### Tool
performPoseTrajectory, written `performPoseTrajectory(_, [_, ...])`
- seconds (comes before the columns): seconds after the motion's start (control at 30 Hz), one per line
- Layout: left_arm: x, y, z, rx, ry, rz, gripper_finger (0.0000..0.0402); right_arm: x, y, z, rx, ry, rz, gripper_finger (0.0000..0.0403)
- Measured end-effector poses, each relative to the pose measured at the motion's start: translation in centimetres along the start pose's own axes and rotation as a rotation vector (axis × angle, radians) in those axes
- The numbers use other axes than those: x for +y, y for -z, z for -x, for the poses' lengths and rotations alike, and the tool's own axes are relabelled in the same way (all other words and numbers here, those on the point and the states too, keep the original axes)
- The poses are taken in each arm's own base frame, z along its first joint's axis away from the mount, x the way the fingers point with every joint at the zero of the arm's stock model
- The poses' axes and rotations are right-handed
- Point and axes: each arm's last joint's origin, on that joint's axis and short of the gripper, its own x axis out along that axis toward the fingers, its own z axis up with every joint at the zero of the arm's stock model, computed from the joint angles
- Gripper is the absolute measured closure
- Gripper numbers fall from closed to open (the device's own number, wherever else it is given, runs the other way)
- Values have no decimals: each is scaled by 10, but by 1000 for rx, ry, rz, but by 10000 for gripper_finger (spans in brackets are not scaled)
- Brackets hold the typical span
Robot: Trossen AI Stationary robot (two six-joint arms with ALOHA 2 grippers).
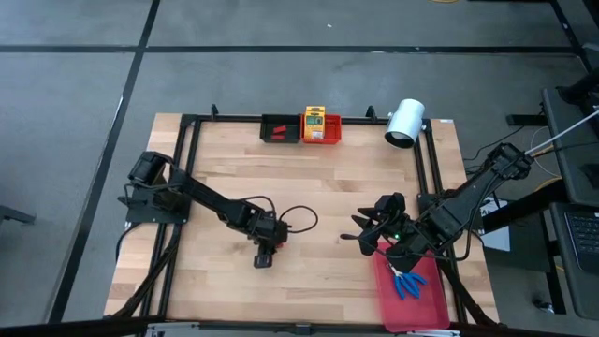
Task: Pick & Place School Supplies
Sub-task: Put the red eraser into the black bin
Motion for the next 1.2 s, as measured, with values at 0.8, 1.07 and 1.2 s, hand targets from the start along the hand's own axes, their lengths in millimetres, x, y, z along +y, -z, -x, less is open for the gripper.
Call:
performPoseTrajectory(0.8, [24, 10, -5, 24, -86, 54, 308, -3, 1, 0, 4, 19, 2, 262])
performPoseTrajectory(1.07, [24, 10, -4, 33, -69, 78, 372, -3, 1, 0, 4, 19, 1, 262])
performPoseTrajectory(1.2, [26, 10, -3, 36, -65, 89, 396, -3, 0, 0, 4, 19, 0, 262])
